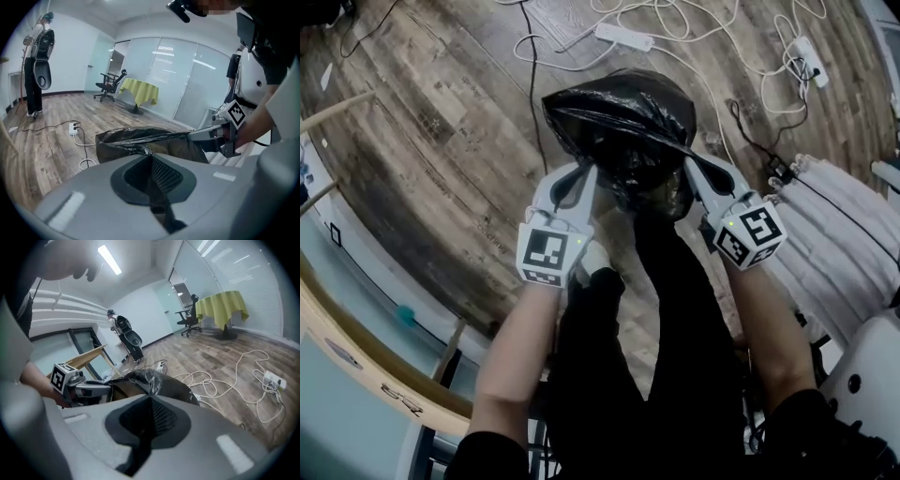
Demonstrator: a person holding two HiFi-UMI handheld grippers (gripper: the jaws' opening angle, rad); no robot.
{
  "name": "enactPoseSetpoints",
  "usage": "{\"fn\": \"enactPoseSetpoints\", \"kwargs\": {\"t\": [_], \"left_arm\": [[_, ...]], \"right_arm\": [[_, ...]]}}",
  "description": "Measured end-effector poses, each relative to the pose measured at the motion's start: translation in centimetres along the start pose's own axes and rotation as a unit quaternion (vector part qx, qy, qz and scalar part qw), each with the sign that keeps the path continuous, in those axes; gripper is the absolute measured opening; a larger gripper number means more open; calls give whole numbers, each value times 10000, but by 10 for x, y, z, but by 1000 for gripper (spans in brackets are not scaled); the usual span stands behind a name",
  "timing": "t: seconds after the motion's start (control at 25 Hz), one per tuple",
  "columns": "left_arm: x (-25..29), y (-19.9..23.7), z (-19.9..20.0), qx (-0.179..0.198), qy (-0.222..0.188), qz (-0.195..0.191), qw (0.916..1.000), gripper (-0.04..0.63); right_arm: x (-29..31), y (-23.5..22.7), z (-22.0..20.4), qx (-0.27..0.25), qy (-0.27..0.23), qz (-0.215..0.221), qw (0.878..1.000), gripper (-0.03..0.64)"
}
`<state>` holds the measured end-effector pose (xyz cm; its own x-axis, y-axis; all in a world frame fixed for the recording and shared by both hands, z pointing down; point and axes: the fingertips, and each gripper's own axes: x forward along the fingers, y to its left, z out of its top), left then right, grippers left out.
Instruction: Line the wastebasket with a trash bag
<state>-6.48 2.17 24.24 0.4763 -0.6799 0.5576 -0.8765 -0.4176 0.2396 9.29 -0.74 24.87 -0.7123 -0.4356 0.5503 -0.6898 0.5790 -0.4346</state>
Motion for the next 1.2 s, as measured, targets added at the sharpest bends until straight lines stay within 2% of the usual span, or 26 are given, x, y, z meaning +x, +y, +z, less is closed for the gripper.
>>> {"fn": "enactPoseSetpoints", "kwargs": {"t": [0.12,0.32,0.48,0.6,0.72,0.88,1.12,1.2], "left_arm": [[8,10,-25,138,-196,-58,9997,8],[11,28,-62,304,-546,-86,9980,8],[27,53,-101,351,-515,-191,9979,8],[36,67,-125,529,-484,-497,9962,8],[46,66,-139,823,-521,-1075,9894,8],[55,54,-162,1061,-409,-1968,9738,8],[66,73,-201,1417,-107,-2184,9655,8],[64,70,-212,1527,-70,-2353,9598,8]], "right_arm": [[17,-10,-8,-150,-142,102,9997,2],[44,-28,-53,-638,-53,332,9974,2],[51,-45,-63,-778,-268,401,9958,2],[51,-59,-68,-915,-525,427,9935,2],[48,-81,-80,-1079,-718,283,9912,2],[40,-100,-102,-1257,-848,113,9884,2],[40,-125,-147,-822,-774,-228,9933,2],[40,-127,-163,-795,-656,-261,9943,2]]}}
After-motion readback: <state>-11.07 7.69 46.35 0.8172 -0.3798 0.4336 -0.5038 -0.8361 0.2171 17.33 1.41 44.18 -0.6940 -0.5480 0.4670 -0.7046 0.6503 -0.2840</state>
